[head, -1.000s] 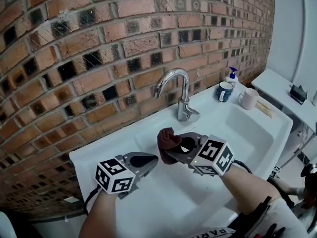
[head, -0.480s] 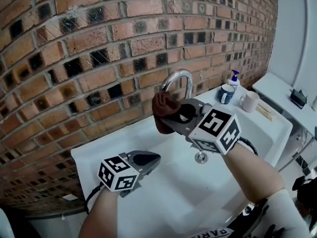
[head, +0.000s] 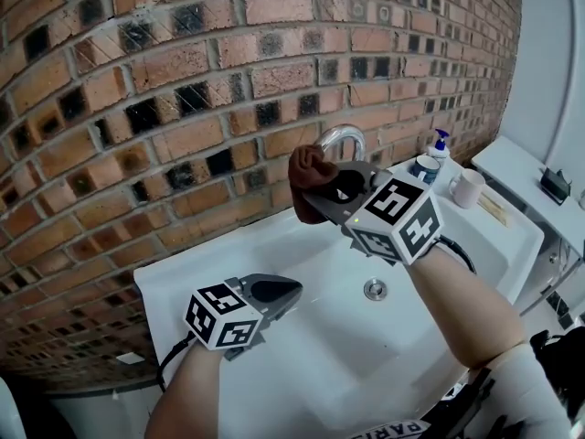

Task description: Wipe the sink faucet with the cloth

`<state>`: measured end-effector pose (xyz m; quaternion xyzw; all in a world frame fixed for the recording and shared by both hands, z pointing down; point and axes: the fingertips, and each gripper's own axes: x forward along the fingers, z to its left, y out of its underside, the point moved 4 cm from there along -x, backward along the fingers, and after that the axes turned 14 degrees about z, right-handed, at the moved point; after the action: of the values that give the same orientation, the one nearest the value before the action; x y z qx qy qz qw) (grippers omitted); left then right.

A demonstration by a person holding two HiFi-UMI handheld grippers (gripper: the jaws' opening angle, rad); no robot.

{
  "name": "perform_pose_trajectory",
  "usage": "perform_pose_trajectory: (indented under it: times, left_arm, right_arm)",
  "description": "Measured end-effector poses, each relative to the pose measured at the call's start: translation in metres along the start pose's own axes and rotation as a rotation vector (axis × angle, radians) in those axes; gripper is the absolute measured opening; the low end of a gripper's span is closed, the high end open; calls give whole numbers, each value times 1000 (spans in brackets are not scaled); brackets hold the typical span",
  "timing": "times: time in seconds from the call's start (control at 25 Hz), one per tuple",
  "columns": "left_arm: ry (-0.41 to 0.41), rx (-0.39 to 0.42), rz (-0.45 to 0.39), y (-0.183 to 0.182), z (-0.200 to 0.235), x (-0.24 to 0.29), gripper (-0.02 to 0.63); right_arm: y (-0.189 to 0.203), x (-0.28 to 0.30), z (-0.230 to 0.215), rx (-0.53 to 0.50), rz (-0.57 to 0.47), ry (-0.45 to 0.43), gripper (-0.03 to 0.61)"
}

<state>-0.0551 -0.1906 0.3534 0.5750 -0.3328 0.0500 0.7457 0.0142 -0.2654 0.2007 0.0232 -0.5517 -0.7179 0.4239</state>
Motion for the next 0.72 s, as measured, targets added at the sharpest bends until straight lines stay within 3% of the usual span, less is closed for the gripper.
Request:
perform_pose_trajectory:
  times: [0.48,0.72]
  left_arm:
    - [2,1,6,0,-1,1,5]
    - [2,2,8,1,0,1,5]
  right_arm:
    - [-5,0,-7,-25,52,-3,94]
    - [-23,-24,-28,-3,0,58,94]
